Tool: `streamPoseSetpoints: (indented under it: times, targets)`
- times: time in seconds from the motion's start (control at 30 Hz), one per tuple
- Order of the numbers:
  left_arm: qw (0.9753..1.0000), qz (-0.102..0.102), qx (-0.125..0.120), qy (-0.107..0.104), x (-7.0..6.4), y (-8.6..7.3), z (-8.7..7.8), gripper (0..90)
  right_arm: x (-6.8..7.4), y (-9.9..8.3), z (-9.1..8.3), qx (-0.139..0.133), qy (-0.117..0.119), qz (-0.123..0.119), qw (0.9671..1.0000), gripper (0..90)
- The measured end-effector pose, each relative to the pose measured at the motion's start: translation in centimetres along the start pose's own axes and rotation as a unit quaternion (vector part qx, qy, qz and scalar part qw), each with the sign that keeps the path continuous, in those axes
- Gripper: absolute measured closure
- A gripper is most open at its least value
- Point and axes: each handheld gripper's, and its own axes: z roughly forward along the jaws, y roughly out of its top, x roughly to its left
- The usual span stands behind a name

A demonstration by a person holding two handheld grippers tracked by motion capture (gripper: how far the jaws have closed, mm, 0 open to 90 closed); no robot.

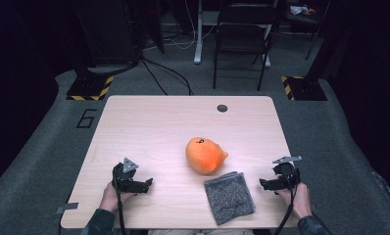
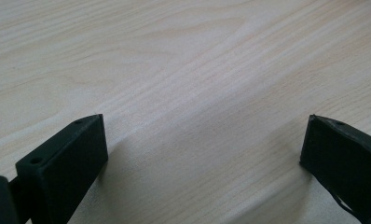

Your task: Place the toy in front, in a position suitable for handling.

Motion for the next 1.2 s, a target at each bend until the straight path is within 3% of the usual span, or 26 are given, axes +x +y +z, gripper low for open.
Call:
streamPoseSetpoints:
  times: [0.43,0.47,0.83,0.97,1.17,1.2]
  targets:
    - [1.0000,-0.003,-0.006,-0.001,-0.1,0.3,0.5,0.0,0.3,-0.3,-0.9,0.000,0.014,0.017,0.9998,5.4]
    - [1.0000,0.000,-0.001,-0.004,0.0,0.5,0.5,0.0,0.4,-0.4,-1.1,-0.001,0.019,0.004,0.9998,5.5]
    - [1.0000,0.004,-0.001,-0.003,-0.1,0.6,0.6,0.2,1.9,0.0,-2.3,-0.016,0.032,-0.009,0.9993,5.7]
    - [1.0000,0.003,0.000,-0.004,-0.1,0.6,0.6,0.2,3.2,0.4,-2.8,-0.027,0.044,-0.030,0.9982,5.7]
    - [1.0000,0.003,0.000,-0.003,-0.1,0.5,0.5,0.2,4.6,0.9,-2.8,-0.027,0.061,-0.040,0.9970,5.4]
    - [1.0000,0.003,0.000,-0.003,-0.1,0.5,0.5,0.2,5.2,1.0,-2.7,-0.030,0.066,-0.052,0.9960,5.2]
